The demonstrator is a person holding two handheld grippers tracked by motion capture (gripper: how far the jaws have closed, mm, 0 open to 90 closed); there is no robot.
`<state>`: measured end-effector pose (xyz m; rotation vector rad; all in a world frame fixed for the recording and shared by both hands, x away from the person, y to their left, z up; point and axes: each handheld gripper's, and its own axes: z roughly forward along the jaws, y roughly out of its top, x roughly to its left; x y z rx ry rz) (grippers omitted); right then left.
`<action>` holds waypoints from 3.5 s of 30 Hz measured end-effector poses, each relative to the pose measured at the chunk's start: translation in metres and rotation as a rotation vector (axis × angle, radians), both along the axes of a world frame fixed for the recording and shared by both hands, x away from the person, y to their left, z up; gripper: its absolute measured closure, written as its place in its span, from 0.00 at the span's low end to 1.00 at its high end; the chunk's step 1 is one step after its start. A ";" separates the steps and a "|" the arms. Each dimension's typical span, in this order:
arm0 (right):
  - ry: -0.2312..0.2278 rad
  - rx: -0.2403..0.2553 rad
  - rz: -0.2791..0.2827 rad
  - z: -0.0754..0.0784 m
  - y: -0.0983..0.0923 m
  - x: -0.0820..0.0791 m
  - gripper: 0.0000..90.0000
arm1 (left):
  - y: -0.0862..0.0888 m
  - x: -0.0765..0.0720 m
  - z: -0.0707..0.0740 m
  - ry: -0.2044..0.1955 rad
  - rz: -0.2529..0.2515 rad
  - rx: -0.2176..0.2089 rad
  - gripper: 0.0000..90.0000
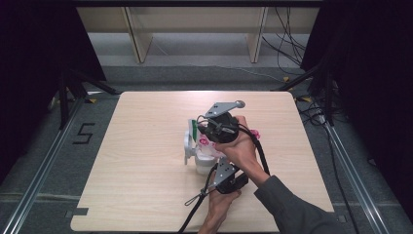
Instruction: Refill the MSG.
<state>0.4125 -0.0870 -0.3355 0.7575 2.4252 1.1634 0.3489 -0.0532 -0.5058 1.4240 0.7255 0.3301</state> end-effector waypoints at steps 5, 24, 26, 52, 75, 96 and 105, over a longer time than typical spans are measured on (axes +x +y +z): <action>-0.007 -0.005 0.004 -0.001 0.001 0.001 1.00 | 0.000 0.000 0.000 0.001 0.003 0.006 0.84; -0.005 0.000 0.001 -0.002 0.002 0.000 1.00 | 0.000 0.000 0.000 -0.002 0.001 -0.002 0.84; 0.002 -0.010 0.000 -0.002 0.002 0.000 1.00 | -0.001 0.000 0.000 -0.001 0.002 -0.004 0.84; 0.001 -0.003 0.007 -0.003 0.003 0.000 1.00 | 0.000 0.000 0.000 -0.005 0.004 0.000 0.84; 0.008 -0.004 0.004 -0.004 0.004 -0.001 1.00 | 0.000 0.000 0.000 -0.001 0.005 -0.005 0.84; -0.024 0.030 0.006 -0.002 -0.003 0.000 1.00 | 0.002 0.000 -0.002 0.012 0.017 0.022 0.84; -0.003 0.064 0.004 0.000 -0.015 -0.007 1.00 | 0.003 0.001 -0.007 0.042 0.010 0.060 0.83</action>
